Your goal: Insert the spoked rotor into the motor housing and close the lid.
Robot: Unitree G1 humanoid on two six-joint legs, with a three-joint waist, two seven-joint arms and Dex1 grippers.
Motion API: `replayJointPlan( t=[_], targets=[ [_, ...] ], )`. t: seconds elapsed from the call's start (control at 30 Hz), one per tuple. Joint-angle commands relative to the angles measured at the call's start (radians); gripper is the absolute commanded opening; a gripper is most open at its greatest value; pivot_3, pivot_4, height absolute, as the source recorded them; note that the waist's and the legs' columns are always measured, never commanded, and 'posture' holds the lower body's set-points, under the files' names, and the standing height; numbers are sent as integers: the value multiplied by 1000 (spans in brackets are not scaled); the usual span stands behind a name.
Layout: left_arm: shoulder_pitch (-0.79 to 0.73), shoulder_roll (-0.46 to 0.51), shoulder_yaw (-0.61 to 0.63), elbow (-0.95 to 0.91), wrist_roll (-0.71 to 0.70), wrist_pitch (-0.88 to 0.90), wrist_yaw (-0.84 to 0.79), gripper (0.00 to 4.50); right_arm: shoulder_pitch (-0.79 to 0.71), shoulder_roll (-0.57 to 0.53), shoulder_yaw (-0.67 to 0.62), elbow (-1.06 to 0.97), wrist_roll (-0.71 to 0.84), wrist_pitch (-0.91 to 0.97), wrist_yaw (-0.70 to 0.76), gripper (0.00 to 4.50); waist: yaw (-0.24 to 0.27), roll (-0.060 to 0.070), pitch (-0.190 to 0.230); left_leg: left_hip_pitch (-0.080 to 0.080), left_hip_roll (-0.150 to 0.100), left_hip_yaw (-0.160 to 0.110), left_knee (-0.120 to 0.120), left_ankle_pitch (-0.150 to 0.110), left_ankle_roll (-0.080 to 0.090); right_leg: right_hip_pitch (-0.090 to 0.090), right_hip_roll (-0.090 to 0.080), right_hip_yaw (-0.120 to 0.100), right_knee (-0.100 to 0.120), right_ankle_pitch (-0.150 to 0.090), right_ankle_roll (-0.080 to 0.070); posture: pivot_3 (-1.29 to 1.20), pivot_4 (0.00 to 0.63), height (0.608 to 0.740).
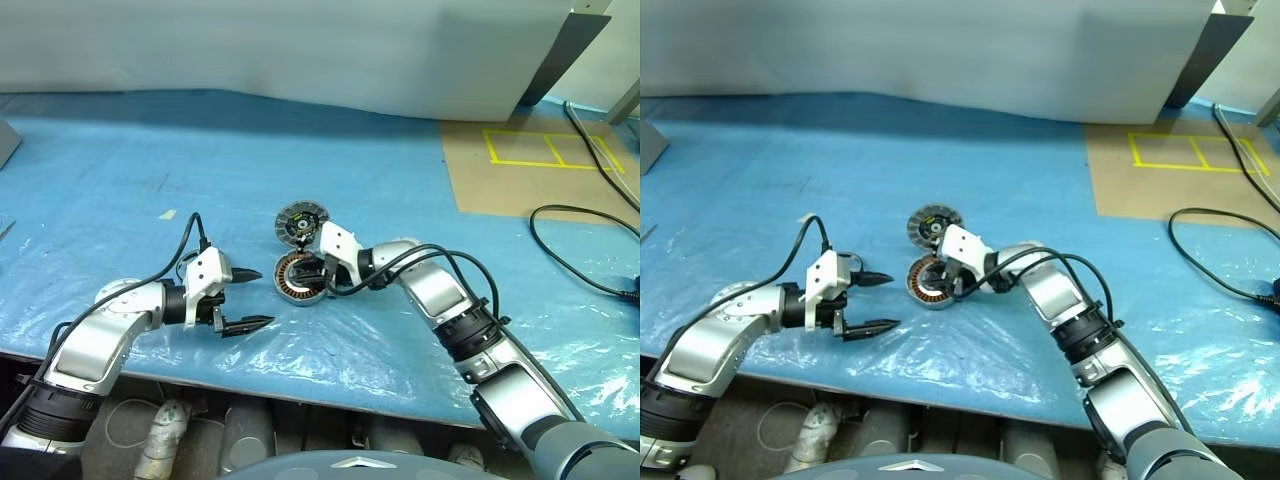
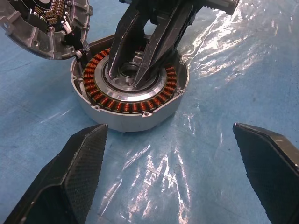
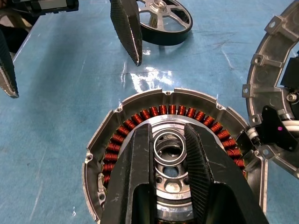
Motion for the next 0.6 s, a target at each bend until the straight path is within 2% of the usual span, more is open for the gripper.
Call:
replayJointPlan(
  t=[0.03,0.53,0.6],
  targets=[
    [5,3,2,-30,-1,-13,5,4500,-7,-16,-29,-32,18,9,9,577,0,0,0,0,0,0,0,0,0,0,0,0,0,0,0,0,150,740],
    [-9,4,-9,-11,-3,-22,2,4500,-5,-5,-17,-16,-15,-22,-21,577,0,0,0,0,0,0,0,0,0,0,0,0,0,0,0,0,150,740],
    [-5,5,-9,-15,-4,-22,3,4500,-1,-10,-17,-20,-13,-27,-14,1295,0,0,0,0,0,0,0,0,0,0,0,0,0,0,0,0,150,740]
  ],
)
